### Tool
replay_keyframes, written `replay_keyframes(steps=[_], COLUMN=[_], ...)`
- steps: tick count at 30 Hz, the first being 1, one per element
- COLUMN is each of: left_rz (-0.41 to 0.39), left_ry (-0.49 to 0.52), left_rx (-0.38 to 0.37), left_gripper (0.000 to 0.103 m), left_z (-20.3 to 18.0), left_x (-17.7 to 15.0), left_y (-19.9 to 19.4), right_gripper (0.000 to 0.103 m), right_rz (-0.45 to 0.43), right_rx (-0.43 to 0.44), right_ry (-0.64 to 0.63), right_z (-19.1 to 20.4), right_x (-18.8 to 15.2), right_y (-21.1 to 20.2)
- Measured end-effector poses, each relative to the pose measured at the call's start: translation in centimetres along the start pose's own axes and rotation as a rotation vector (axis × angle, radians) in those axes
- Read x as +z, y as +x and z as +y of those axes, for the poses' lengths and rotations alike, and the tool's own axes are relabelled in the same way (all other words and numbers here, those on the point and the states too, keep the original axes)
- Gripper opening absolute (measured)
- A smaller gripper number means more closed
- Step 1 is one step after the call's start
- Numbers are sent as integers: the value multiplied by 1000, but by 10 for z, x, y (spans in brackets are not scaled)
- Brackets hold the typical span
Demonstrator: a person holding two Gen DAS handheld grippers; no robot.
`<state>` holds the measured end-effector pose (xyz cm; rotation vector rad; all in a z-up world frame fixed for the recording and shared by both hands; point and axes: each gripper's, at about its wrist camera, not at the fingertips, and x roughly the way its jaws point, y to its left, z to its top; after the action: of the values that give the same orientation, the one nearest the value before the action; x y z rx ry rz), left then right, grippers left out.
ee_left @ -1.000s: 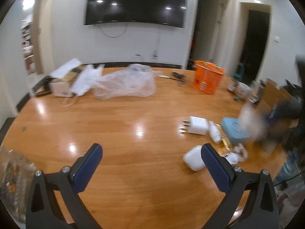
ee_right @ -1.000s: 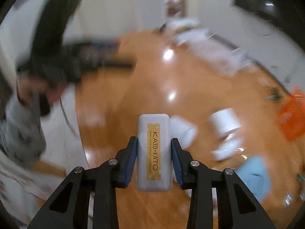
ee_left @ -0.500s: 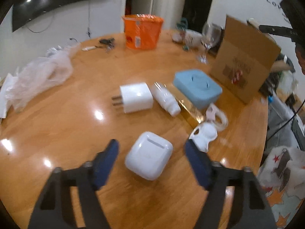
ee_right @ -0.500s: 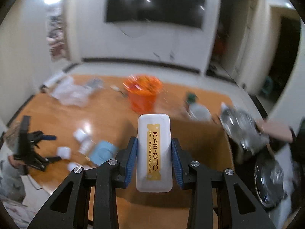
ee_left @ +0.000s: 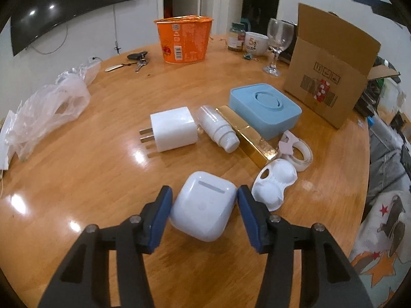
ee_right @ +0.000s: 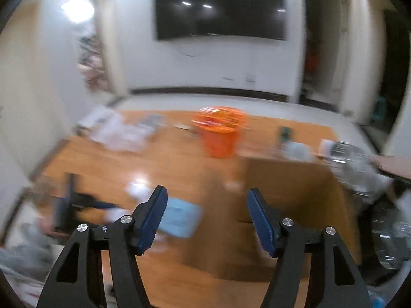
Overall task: Organize rigid objects
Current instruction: 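Drop the KATO-KATO box into the cardboard box with the right gripper while the left grasps the white earbud case, then carry the earbud case into the cardboard box with the left gripper while the right grasps the white lens case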
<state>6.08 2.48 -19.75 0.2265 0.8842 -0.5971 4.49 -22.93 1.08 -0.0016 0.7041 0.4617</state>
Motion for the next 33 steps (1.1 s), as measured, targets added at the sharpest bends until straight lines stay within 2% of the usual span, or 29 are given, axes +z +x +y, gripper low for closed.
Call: replay_keyframes(steps=[2,5,10,12,14,19,23,26,28,31,33], left_rz=[3,-12,-60,-90,-123,-210,-276,-283,-275,-251,-201], left_ry=[-13,-36,-98,-93,-74,-8,78,191,260,361,412], left_rx=[17,46,86,95,110,95,22,-55,-131,-194,-261], left_gripper=[49,49,49,49,49,49,49,49,49,49,49], left_z=[3,10,24,22,16,-13,-47,-85,-115,-157,-189], left_x=[-1,-2,2,10,22,65,106,143,170,203,227], left_y=[-3,-15,-45,-61,-79,-119,-144,-151,-149,-138,-118], right_gripper=[61,61,61,61,61,61,62,63,63,63,62], right_rz=[20,89,240,278,296,265,293,297,317,362,346], right_rx=[95,174,313,353,358,279,322,395,435,503,498], right_ry=[-81,-155,-164,-156,-168,-309,-318,-374,-383,-389,-403], right_z=[31,63,85,86,86,86,77,73,70,67,68], right_x=[-1,-14,-53,-70,-88,-104,-105,-105,-105,-110,-110], right_y=[11,32,78,99,120,159,180,184,183,183,182])
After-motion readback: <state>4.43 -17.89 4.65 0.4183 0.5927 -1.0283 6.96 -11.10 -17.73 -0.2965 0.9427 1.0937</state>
